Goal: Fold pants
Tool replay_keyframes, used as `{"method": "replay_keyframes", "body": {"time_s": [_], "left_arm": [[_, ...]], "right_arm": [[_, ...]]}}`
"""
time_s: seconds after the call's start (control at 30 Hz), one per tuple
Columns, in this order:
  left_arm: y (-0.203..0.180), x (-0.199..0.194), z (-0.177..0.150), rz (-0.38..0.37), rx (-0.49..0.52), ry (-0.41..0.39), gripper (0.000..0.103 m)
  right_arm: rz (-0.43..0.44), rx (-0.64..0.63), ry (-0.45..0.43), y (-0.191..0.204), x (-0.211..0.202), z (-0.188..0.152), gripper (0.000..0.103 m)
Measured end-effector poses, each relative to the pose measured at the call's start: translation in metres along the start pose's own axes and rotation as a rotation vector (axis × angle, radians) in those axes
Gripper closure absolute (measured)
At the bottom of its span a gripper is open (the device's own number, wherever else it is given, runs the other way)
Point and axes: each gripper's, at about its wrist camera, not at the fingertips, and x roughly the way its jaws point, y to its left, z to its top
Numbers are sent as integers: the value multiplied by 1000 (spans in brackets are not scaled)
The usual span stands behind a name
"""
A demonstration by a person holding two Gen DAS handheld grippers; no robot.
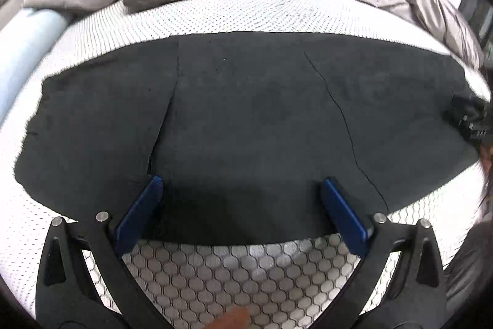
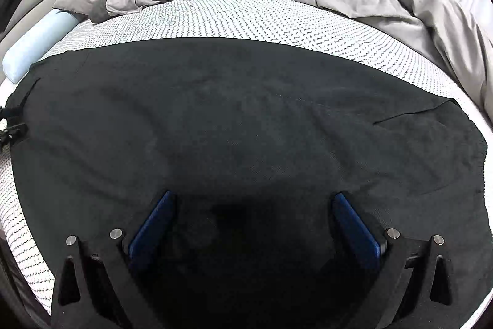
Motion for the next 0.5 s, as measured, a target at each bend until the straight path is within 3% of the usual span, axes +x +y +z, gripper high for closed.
{"method": "replay_keyframes", "body": {"time_s": [0.1,0.2,0.33,0.4,0.5], "left_arm": [[-33,-11,4,-35,54,-32,1],[-68,-8,17,-76,82,-42,1],[-110,22,31,-21,155,18,1],[-118,32,27,20,161,44,0],[-119,29,27,14,154,39,0]], "right_arm": [[-14,7,5,4,-10,-1,0],[37,7,-36,8,-17,11,0],[80,-110,-31,55,-9,18,0],[41,-181,-26,73,0,17,0],[87,-129,-8,64,6,17,1]]}}
